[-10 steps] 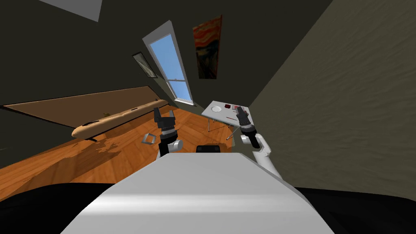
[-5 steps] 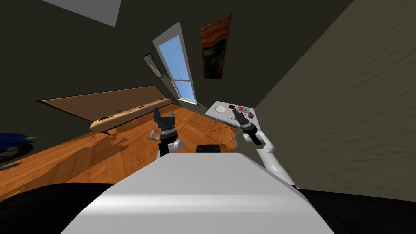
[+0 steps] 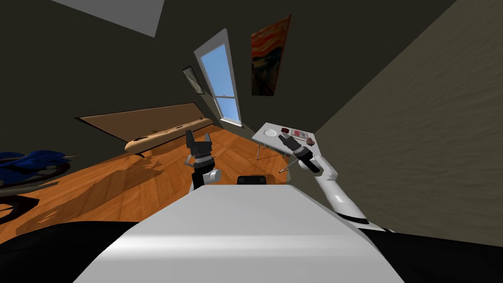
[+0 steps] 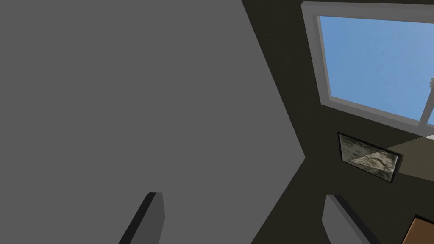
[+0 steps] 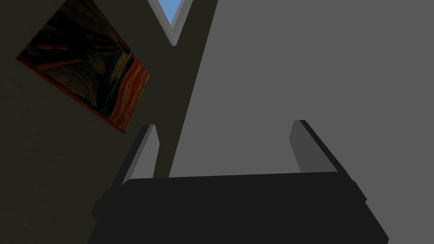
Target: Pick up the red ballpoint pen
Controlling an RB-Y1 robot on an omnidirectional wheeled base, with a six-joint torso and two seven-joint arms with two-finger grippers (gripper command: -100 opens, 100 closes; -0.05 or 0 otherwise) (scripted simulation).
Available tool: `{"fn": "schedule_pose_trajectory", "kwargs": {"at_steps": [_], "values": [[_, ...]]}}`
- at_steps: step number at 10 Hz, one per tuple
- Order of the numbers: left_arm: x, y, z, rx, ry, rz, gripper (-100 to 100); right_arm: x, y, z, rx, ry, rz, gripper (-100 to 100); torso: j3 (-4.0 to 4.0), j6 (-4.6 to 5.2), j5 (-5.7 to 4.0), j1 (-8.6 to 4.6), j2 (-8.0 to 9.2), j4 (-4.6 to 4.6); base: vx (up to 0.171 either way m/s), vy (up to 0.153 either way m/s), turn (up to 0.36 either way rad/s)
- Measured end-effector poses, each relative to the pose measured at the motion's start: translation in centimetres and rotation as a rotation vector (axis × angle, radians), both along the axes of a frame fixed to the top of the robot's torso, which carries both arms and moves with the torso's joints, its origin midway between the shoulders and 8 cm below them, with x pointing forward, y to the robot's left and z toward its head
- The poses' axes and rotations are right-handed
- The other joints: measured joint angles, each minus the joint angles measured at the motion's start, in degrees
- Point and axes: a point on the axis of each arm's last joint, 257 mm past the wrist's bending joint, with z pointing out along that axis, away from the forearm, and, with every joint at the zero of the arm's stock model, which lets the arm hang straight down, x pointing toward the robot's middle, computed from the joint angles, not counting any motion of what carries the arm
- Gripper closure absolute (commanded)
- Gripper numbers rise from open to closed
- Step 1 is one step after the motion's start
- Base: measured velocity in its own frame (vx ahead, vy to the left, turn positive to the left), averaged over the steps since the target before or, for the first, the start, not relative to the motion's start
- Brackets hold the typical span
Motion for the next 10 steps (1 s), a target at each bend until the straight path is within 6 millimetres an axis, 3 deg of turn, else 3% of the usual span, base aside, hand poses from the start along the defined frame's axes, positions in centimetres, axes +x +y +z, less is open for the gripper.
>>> {"fn": "schedule_pose_trajectory", "kwargs": {"at_steps": [5, 10], "values": [[0.0, 0.0, 0.0, 0.000, 0.000, 0.000, 0, 1.0, -1.4, -4.5, -0.228, 0.036, -0.008, -100, -0.02, 0.04, -0.01, -0.03, -0.04, -0.01, 0.039, 0.050, 0.096], [0.0, 0.0, 0.0, 0.000, 0.000, 0.000, 0, 1.7, -4.9, -9.4, -0.477, 0.103, -0.010, -100, -0.08, 0.01, 0.00, -0.02, -0.15, -0.03, 0.055, 0.045, 0.078]]}}
